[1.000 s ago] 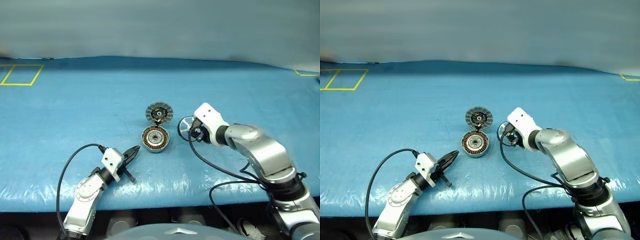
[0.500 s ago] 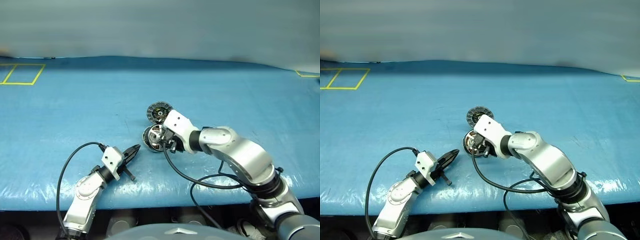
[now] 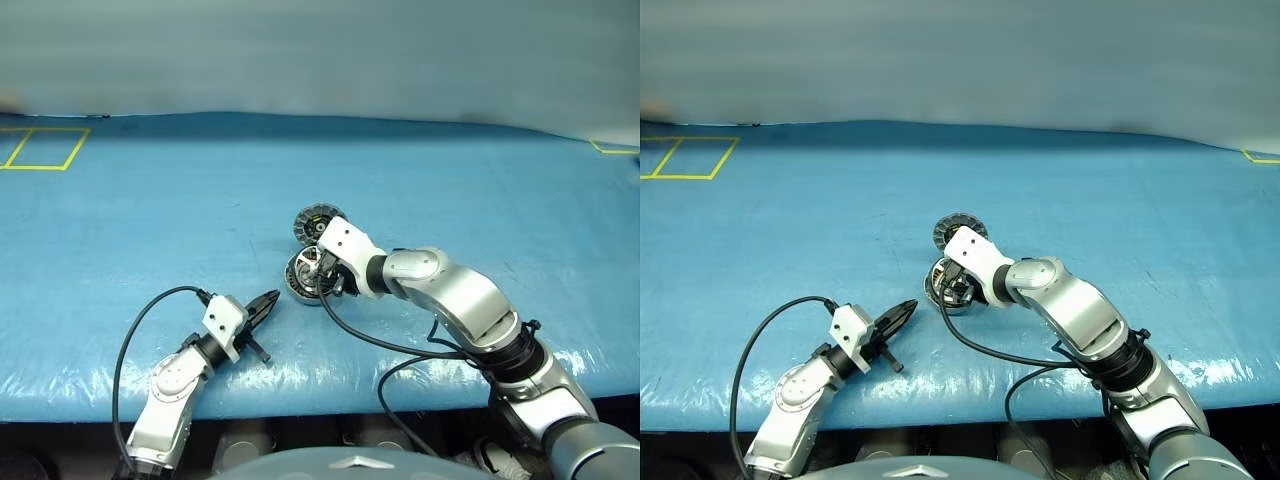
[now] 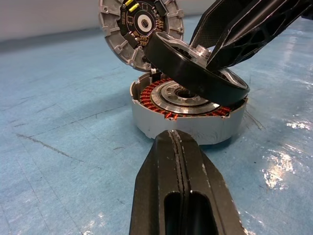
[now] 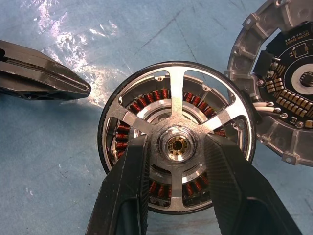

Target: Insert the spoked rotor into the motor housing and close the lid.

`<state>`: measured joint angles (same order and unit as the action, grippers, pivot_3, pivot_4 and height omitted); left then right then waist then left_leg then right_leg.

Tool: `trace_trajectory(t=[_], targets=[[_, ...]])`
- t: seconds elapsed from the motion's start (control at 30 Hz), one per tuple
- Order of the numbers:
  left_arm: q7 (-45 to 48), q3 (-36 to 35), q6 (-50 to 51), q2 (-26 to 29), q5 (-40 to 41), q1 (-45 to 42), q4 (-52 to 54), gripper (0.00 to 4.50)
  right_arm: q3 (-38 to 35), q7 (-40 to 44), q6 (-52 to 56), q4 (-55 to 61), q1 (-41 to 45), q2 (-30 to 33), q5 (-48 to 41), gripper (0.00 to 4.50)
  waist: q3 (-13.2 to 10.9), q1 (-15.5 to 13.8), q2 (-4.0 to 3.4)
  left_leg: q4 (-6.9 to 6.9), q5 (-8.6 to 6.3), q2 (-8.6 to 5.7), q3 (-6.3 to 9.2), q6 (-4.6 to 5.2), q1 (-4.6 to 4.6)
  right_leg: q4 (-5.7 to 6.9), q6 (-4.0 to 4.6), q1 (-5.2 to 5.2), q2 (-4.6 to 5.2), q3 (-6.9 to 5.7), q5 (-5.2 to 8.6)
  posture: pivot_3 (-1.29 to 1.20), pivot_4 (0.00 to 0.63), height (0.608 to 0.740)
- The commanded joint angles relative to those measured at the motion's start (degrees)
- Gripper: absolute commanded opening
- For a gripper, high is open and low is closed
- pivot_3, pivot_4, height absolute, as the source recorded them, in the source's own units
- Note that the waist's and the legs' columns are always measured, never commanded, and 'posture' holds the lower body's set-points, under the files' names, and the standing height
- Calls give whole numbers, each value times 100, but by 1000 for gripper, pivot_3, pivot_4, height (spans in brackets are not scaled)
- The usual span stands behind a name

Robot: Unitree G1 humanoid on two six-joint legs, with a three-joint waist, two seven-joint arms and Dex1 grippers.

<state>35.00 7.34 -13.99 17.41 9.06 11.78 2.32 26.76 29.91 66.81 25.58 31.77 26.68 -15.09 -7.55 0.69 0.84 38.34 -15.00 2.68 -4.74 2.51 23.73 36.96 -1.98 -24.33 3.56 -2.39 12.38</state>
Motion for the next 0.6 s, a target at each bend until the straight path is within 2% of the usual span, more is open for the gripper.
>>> trace_trajectory(t=[0.03,0.07,0.27,0.4,0.53,0.6], targets=[[-22,0,-60,-20,20,-8,150,0,-33,50,-153,99,47,40,24,1324,0,0,0,0,0,0,0,0,0,0,0,0,0,0,0,0,150,740],[-23,2,-59,-21,18,-9,153,0,-35,58,-160,98,45,40,20,1324,0,-1,0,0,0,0,0,0,0,0,0,0,0,0,0,0,150,740],[-33,10,-34,-28,20,-10,183,0,-105,42,-95,205,104,40,3,3225,0,-1,0,0,0,0,0,0,0,0,-1,0,0,0,-1,0,150,740],[-39,13,-31,-37,22,-1,202,0,-353,21,23,388,109,23,-104,3225,0,-1,0,0,0,0,0,0,0,0,-1,0,0,0,-1,0,150,740],[-43,4,-29,-40,21,-2,207,0,-873,-83,-219,621,-247,-64,-245,3225,1,-11,1,0,0,0,2,0,1,-1,-1,0,0,-1,-1,0,150,740],[-32,6,-19,-29,24,1,215,0,-1181,-117,-556,786,-674,-63,-268,2849,1,-22,2,-1,-1,0,4,1,2,-3,-1,2,1,-2,0,0,150,740]])
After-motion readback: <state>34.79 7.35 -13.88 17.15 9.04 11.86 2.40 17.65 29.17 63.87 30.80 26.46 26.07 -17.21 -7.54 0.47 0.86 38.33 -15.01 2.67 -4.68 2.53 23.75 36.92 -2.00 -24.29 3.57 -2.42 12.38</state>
